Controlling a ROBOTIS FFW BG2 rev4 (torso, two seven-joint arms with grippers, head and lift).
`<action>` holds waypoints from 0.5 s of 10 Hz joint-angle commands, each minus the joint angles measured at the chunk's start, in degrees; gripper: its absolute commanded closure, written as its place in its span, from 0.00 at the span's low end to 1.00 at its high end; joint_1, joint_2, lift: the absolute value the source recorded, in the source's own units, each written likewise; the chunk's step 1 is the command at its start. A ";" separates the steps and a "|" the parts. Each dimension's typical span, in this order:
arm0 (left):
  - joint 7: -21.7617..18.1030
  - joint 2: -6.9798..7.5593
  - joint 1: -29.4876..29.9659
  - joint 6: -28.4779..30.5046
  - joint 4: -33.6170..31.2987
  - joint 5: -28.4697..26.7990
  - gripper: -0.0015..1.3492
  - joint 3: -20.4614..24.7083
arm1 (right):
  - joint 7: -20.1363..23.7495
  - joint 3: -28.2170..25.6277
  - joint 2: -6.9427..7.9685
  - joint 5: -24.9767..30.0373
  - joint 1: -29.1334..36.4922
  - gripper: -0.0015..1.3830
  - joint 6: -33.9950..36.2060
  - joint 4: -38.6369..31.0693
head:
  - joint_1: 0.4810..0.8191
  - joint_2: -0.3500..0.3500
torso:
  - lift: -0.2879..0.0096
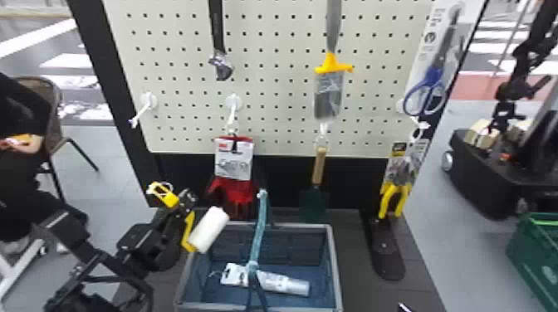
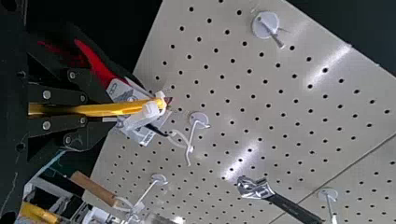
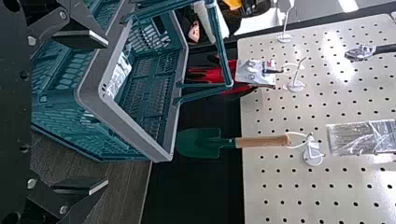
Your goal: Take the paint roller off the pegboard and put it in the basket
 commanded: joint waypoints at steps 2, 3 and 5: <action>0.00 -0.41 -0.41 -0.50 2.69 0.14 0.90 -3.14 | 0.04 0.00 0.00 -0.06 -0.26 0.18 0.00 0.00 | 0.20 0.50 | 0.63; 0.00 -0.41 -0.54 -0.59 3.82 0.32 0.90 -4.46 | -0.05 0.00 0.00 -0.06 -0.26 0.18 0.00 0.00 | 0.20 0.50 | 0.63; -0.09 -0.41 -0.54 -1.03 5.65 0.40 0.90 -6.57 | -0.05 0.00 0.00 -0.06 -0.26 0.18 0.00 0.00 | 0.20 0.50 | 0.63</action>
